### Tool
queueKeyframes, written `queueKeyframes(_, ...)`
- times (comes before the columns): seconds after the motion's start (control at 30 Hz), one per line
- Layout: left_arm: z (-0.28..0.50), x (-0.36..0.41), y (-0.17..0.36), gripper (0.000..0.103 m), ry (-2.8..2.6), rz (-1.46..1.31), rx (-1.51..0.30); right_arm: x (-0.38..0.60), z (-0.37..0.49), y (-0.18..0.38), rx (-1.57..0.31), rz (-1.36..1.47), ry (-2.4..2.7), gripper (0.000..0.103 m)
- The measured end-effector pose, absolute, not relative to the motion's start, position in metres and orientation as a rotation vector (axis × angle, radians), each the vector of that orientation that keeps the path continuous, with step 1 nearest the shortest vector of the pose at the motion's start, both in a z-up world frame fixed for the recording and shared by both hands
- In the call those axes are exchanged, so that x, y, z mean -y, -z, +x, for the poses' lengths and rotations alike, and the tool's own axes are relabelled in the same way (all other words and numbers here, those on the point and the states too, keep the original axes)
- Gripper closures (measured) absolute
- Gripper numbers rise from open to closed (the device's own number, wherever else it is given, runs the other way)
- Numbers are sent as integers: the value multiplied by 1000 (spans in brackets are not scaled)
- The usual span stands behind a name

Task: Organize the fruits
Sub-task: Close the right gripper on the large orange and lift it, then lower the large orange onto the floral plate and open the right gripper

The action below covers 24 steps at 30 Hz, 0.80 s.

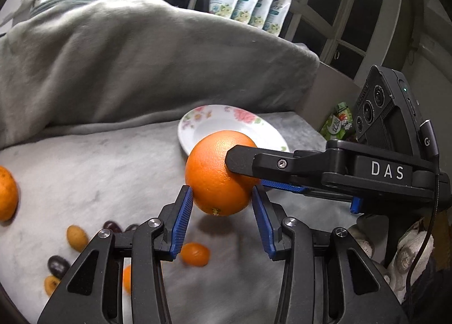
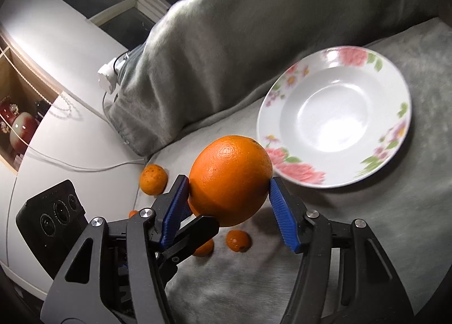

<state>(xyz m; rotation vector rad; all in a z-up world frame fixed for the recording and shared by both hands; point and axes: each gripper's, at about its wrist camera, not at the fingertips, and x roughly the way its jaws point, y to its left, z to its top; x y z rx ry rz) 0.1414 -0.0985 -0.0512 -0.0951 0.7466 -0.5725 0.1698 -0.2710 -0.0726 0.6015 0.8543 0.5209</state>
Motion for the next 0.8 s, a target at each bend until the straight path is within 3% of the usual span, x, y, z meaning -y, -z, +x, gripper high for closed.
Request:
queueKeyframes(0.47,156,136,58,61,604,-91,-775,314,178,73,-853,625,-462,43)
queueKeyframes(0.53,158,137,59,63,598,-88,-777,316,178,68,-832,625,-479,47)
queueKeyframes(0.8,154,132,52,65,588,-92,-755,316,169,39,-740,534,-439,47)
